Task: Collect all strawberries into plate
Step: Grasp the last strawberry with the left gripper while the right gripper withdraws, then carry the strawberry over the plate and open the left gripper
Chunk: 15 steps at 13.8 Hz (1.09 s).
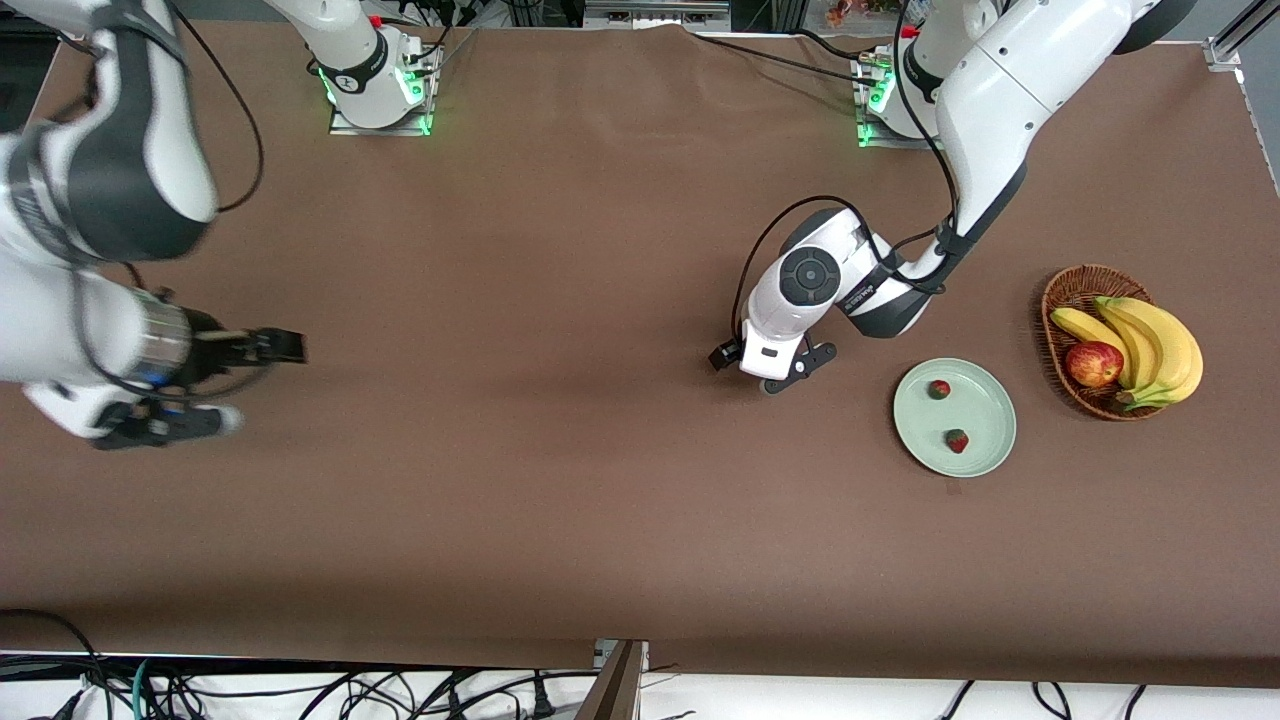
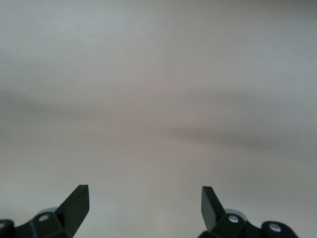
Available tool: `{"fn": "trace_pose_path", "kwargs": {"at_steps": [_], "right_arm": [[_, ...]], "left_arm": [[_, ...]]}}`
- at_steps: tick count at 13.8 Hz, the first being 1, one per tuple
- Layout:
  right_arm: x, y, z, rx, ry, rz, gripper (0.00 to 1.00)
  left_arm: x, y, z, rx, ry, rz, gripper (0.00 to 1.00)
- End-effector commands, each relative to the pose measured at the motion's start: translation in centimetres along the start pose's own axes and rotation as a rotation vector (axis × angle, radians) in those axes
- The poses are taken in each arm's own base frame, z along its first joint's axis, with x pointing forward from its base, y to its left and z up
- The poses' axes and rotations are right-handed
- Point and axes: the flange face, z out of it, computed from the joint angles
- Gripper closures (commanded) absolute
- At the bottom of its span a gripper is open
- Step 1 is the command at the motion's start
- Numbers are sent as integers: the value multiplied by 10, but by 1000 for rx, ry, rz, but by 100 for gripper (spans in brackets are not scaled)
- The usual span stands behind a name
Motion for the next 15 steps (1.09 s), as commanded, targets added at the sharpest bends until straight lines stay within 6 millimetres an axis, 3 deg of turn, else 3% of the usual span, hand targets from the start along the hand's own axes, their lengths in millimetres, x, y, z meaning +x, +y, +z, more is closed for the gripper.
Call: {"fn": "trace_pose_path", "kwargs": {"at_steps": [1,2,5,7,11,14,15], "right_arm": [[-60,19,-37,-62,12,19,0],[-79,23,-50,-62,25,40,0],[-122,24,-67,-58,33,101,0],[-142,24,-83,-61,29,98,0],[-152,37,-96,-58,50,113,0],[-153,38,-92,-56,30,72,0],[-152,38,-91,-56,27,67,0]], "left_arm": [[-3,-10,-7,5,34,-11,4],[-2,-10,-7,5,34,-13,18],[1,-13,-2,10,26,-20,47],[2,-13,-2,10,26,-21,53],[3,-14,-3,10,26,-20,79],[6,-12,-8,10,34,-14,92],[11,-12,-15,6,43,-16,92]]}}
